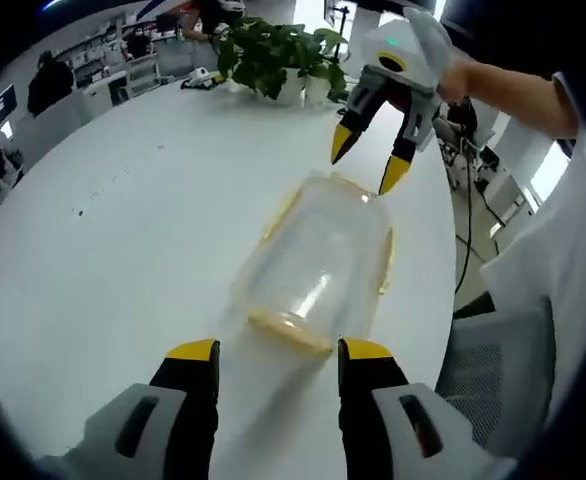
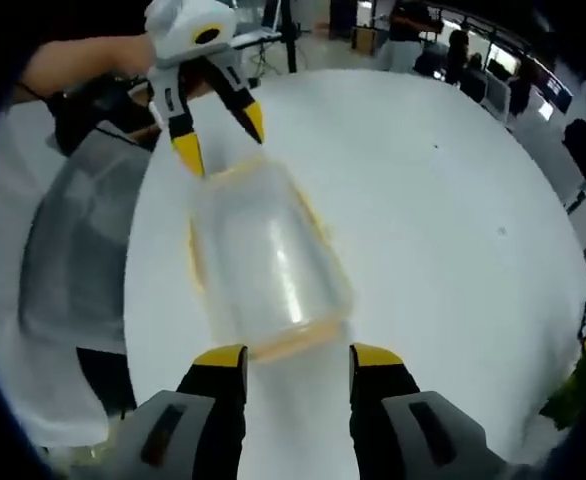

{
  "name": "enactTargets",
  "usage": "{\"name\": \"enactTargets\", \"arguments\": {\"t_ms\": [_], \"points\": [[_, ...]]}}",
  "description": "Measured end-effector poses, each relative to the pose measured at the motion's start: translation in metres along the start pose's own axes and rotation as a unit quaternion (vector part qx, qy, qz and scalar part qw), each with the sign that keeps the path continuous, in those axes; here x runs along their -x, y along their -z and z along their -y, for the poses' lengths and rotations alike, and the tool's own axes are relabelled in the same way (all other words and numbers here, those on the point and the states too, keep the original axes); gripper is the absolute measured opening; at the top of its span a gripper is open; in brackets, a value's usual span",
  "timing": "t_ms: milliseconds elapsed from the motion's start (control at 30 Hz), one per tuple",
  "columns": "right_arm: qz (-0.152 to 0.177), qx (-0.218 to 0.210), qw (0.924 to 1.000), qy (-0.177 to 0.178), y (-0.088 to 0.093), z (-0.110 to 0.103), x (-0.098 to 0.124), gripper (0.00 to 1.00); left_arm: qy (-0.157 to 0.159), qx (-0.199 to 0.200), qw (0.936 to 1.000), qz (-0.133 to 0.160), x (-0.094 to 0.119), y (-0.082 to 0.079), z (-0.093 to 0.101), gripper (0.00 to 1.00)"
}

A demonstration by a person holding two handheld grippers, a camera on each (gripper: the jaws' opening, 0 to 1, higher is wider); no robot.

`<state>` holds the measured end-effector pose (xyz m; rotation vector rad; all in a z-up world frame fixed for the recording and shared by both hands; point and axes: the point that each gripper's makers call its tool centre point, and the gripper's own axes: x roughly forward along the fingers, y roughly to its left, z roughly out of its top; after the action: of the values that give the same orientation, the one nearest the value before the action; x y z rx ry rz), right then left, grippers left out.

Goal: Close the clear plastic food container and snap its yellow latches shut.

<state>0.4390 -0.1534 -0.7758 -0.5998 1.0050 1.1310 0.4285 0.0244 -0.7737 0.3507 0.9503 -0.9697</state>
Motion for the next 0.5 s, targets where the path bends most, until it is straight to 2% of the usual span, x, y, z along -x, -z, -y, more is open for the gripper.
{"name": "enactTargets", "arguments": {"t_ms": [100,167,233,500], "points": [[0.0,-0.03,0.9995,0.003,-0.001,0.0014,0.0029,0.39,-0.012,0.026,0.9996,0.007,0.002,-0.0034,-0.0027,0.47],[-0.006,-0.074,0.9971,0.016,0.0007,0.0055,0.004,0.39,-0.027,0.034,0.9991,0.006,0.0033,-0.0038,-0.0057,0.47],[-0.002,-0.105,0.9944,0.009,-0.0009,0.0044,0.0032,0.39,-0.033,0.058,0.9978,-0.001,0.0041,-0.002,-0.0046,0.47],[0.007,-0.153,0.988,0.02,-0.0064,0.0072,0.0024,0.39,-0.044,0.11,0.9929,-0.014,-0.0003,0.0055,-0.0014,0.48]]}}
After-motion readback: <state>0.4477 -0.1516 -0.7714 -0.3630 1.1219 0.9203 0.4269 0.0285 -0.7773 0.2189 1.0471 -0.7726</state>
